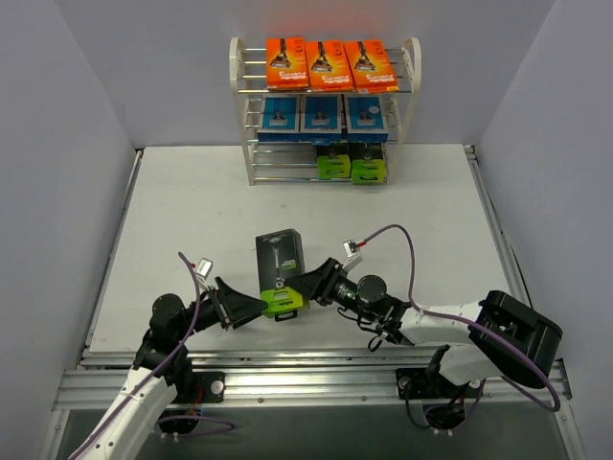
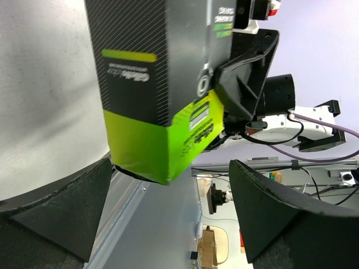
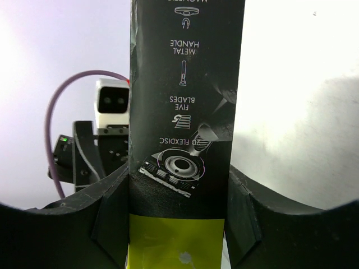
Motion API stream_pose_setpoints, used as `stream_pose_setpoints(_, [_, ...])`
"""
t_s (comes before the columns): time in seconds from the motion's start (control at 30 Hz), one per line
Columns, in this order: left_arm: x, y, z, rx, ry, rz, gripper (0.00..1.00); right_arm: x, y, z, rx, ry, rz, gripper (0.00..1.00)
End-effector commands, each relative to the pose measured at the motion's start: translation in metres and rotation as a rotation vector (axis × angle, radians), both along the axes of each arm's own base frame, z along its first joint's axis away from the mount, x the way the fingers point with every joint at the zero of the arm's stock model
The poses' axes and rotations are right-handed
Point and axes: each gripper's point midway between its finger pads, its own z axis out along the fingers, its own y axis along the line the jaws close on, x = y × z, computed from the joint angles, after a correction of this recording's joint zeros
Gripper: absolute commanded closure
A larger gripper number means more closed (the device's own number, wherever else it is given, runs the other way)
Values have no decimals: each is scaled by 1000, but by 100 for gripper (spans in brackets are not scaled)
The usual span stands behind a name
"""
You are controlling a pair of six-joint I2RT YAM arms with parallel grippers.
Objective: Place and organize the shaving razors onto the shelf
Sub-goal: Pass the shaving razor from the right arm to the left
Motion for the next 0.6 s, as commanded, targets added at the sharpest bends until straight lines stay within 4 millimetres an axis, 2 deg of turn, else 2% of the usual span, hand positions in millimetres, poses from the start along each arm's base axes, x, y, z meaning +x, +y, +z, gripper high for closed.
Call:
stream_pose_setpoints(0.0, [-1, -2, 6, -30, -24, -16, 6, 6, -3, 139, 385, -283, -30, 95])
stream_pose_setpoints(0.27, [6, -3, 17, -71, -53, 8, 6, 3, 3, 153, 465, -301, 5, 96])
stream_pose_setpoints(0.3, [7, -3, 18, -75, -55, 11, 6, 0, -1, 159, 497, -318, 10, 96])
stream_pose_setpoints(0.4, [9, -2, 24, -98, -58, 26, 5, -2, -4, 156, 533, -321, 15, 96])
stream_pose_setpoints(0.47, [9, -1, 29, -120, -57, 31, 3, -6, -9, 164, 581, -343, 15, 96])
stream_pose_setpoints(0.57, [7, -1, 35, -143, -56, 29, 0, -6, -9, 163, 595, -350, 14, 97])
